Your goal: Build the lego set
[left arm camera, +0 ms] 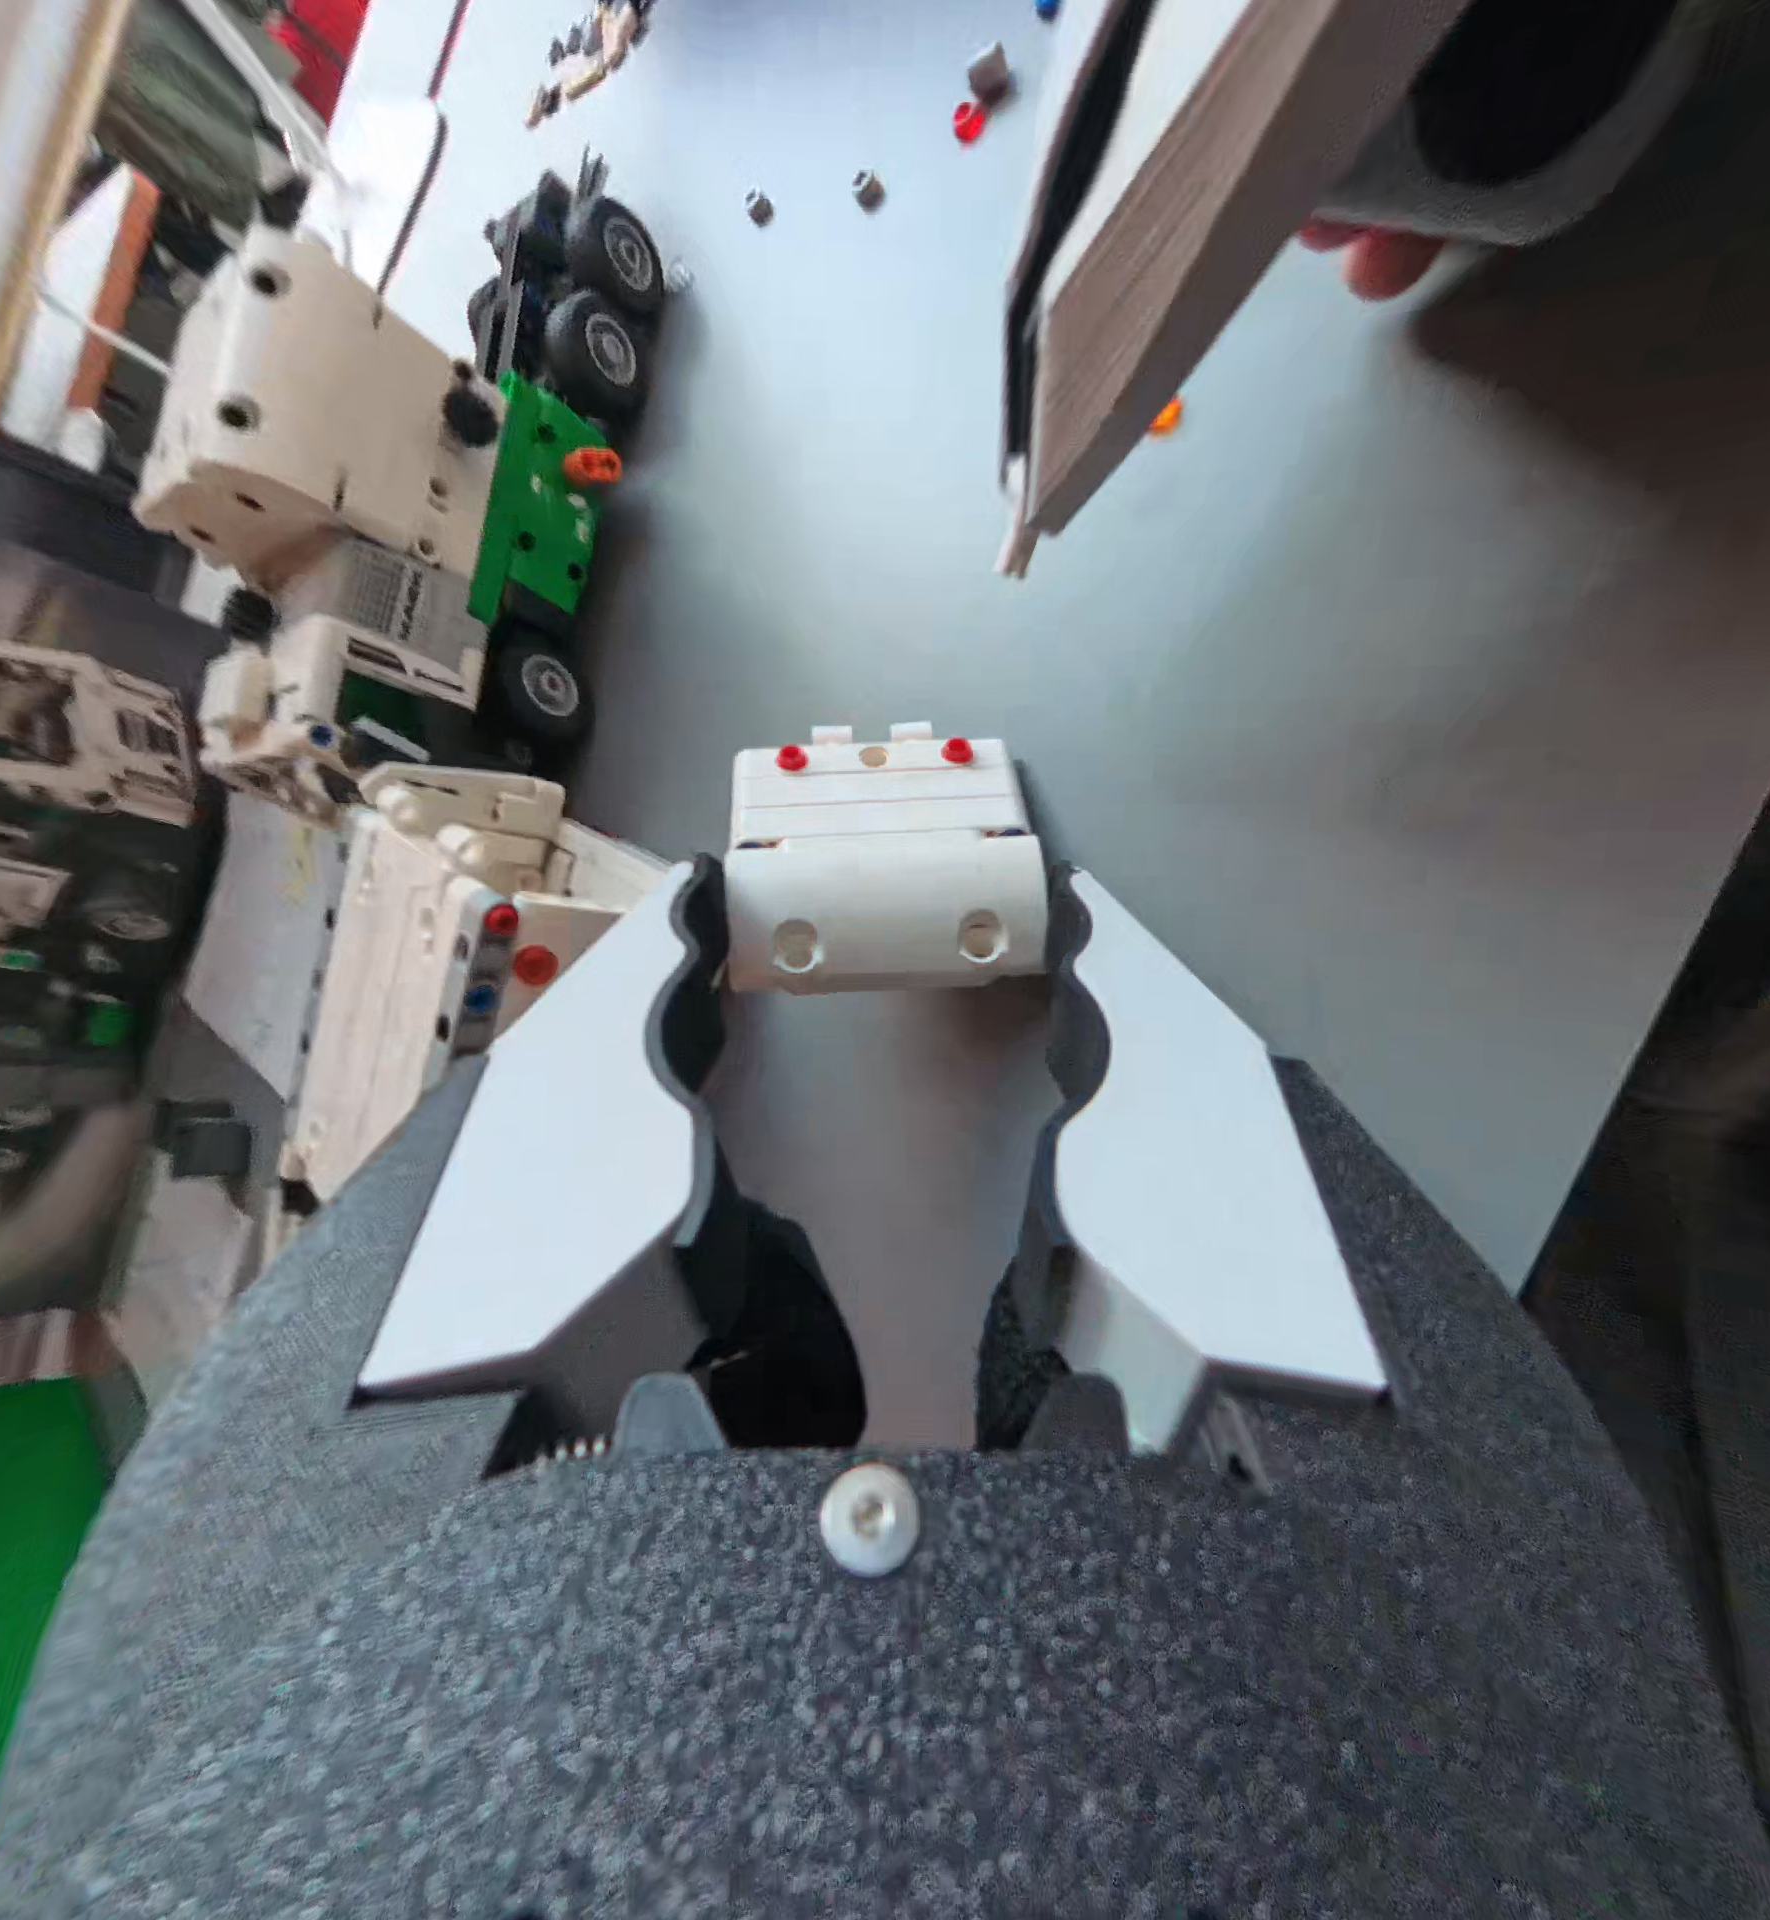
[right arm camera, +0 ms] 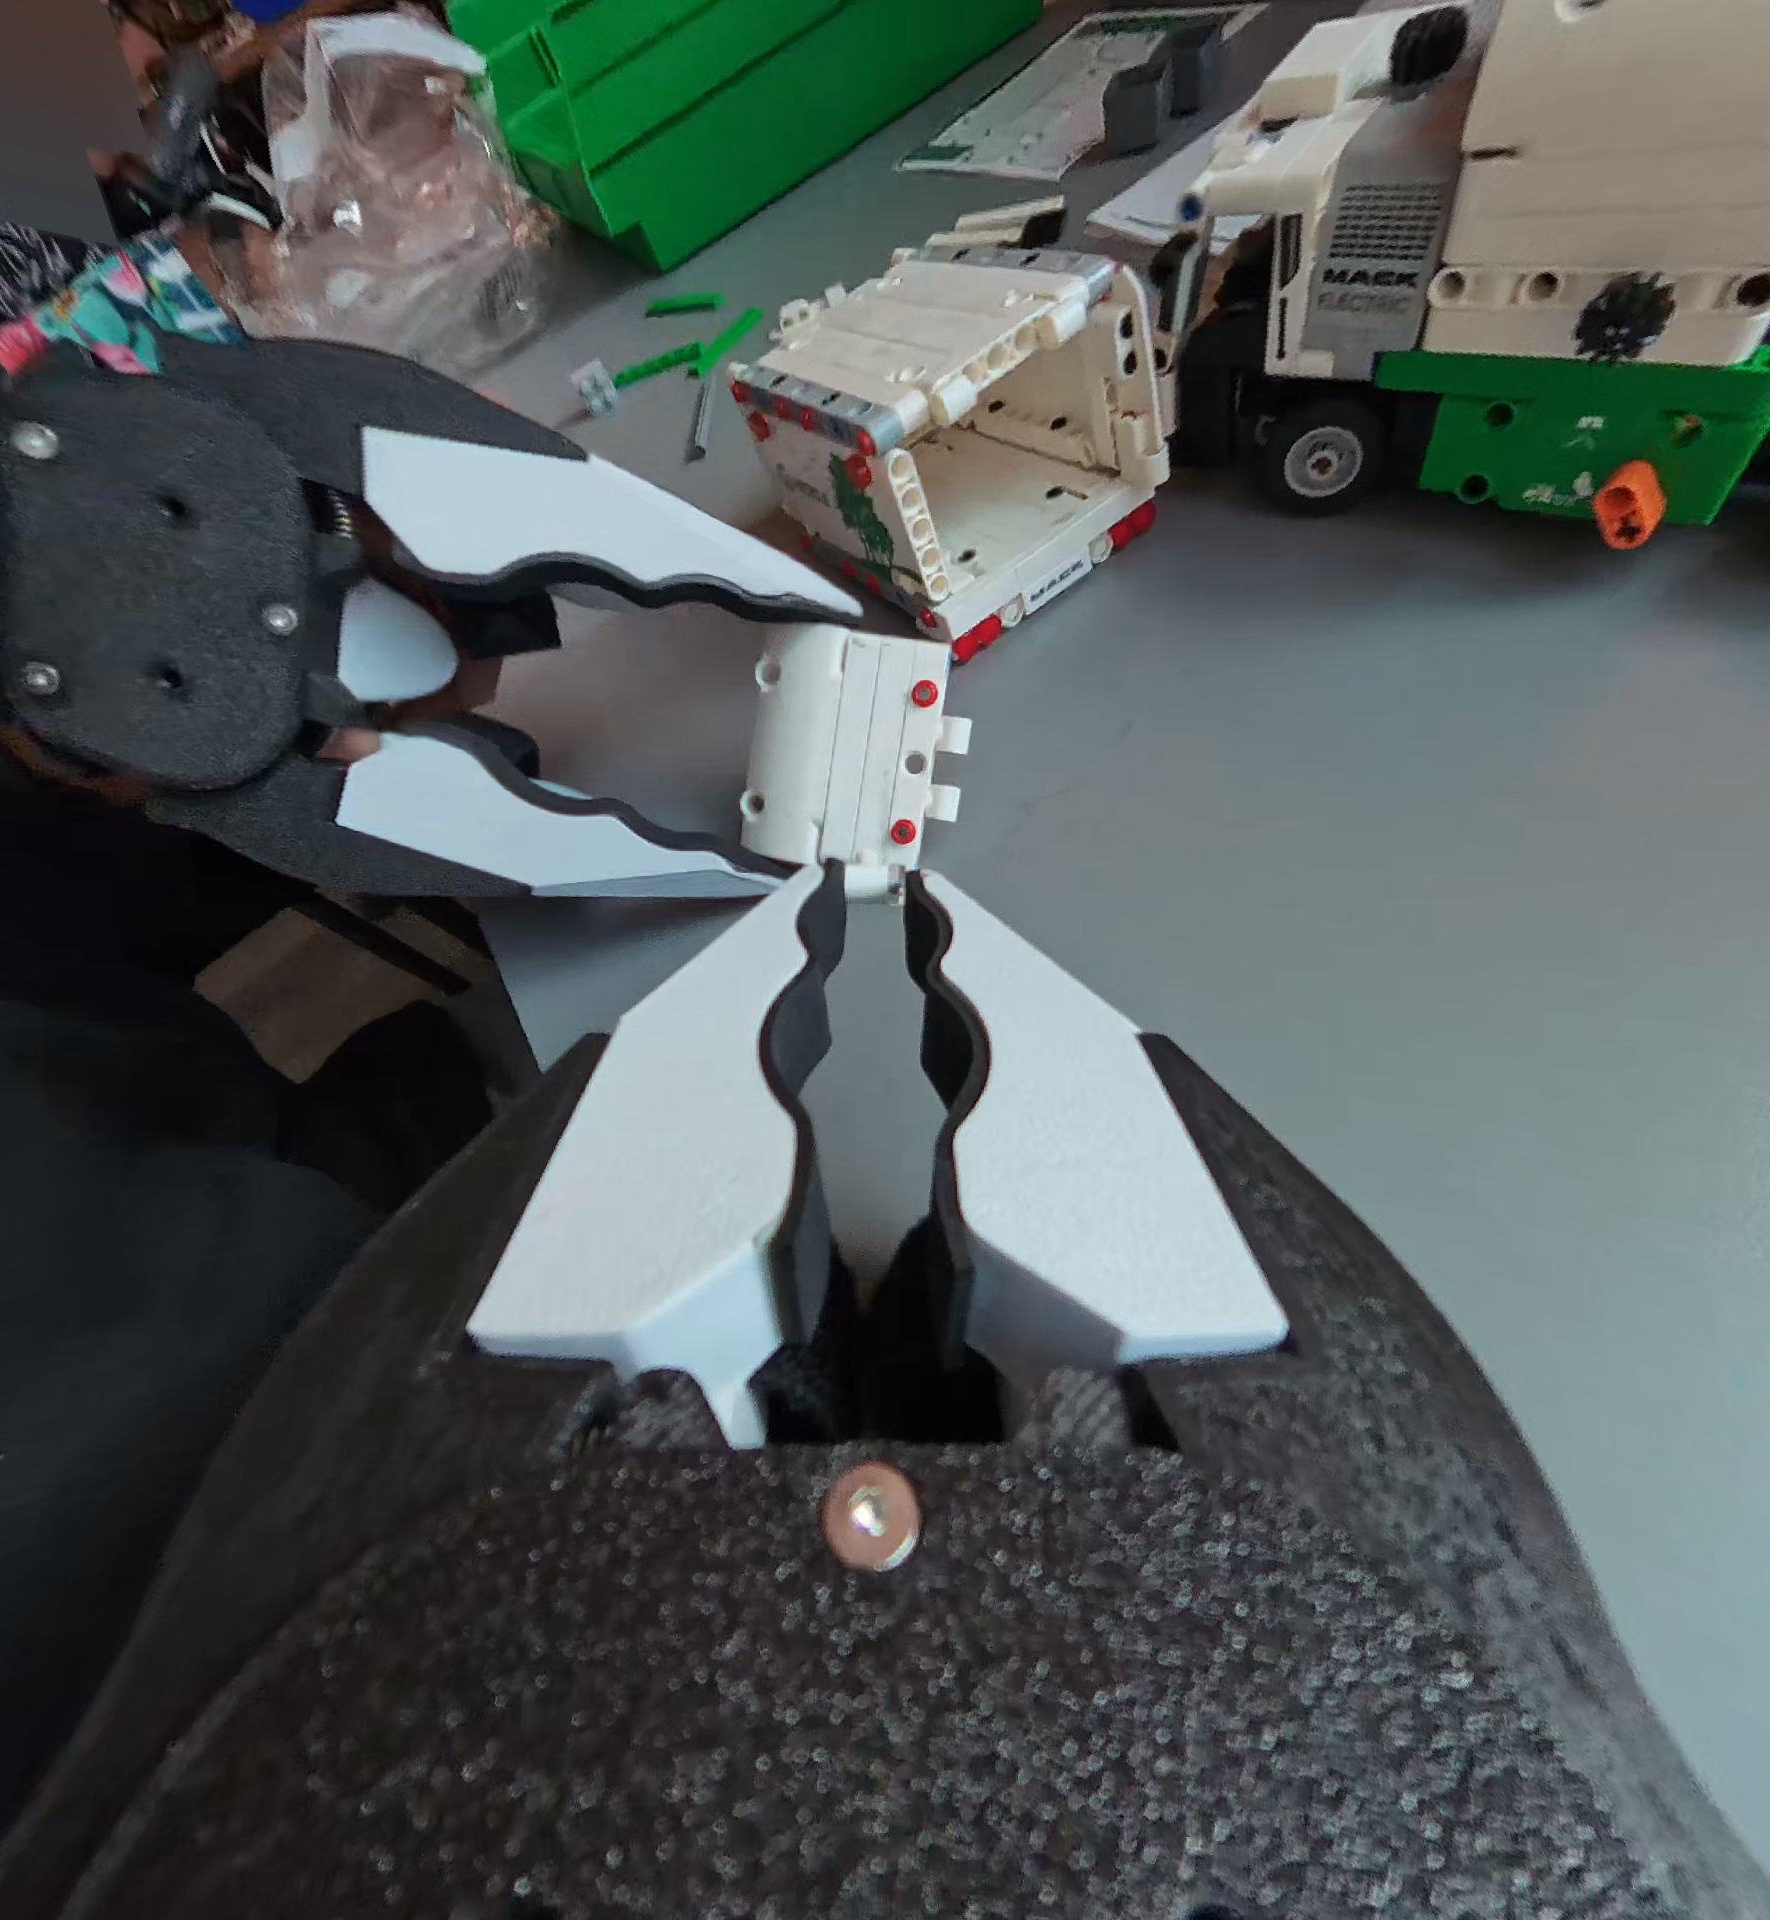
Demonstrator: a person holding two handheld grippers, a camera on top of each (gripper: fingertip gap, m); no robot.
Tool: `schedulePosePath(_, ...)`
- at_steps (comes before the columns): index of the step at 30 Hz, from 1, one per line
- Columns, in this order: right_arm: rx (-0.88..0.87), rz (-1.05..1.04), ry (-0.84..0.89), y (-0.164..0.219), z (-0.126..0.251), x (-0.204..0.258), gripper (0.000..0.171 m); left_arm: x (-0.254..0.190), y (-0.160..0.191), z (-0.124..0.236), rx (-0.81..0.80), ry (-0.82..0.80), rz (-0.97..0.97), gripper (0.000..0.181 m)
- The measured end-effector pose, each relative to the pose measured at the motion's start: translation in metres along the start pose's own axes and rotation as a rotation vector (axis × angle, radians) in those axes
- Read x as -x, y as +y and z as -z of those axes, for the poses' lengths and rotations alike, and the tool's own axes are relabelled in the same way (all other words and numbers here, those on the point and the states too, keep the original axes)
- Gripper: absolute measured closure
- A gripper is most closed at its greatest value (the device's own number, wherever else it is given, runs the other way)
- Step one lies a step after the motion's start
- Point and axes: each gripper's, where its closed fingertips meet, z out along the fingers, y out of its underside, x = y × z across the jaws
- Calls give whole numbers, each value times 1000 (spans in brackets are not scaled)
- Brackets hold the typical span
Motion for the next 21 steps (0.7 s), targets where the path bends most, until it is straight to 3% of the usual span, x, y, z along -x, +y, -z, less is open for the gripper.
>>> schedulePosePath(1, 34, 35, 8, 3, -4, 2, 162, -1, -2, 2, -16, -21, -71, 122)
schedulePosePath(5, 97, 148, 49, 9, -11, 6, 161, 4, -4, 9, -28, -154, -379, 122)
schedulePosePath(10, 70, 144, 81, 6, -12, 1, 162, 1, -5, 16, -44, -316, -745, 122)
schedulePosePath(18, 54, 269, 146, -8, -3, 2, 161, -8, -8, 25, -21, -314, -908, 122)
schedulePosePath(21, -23, 359, 32, -21, 17, 18, 161, -12, -14, 31, -44, -318, -915, 122)
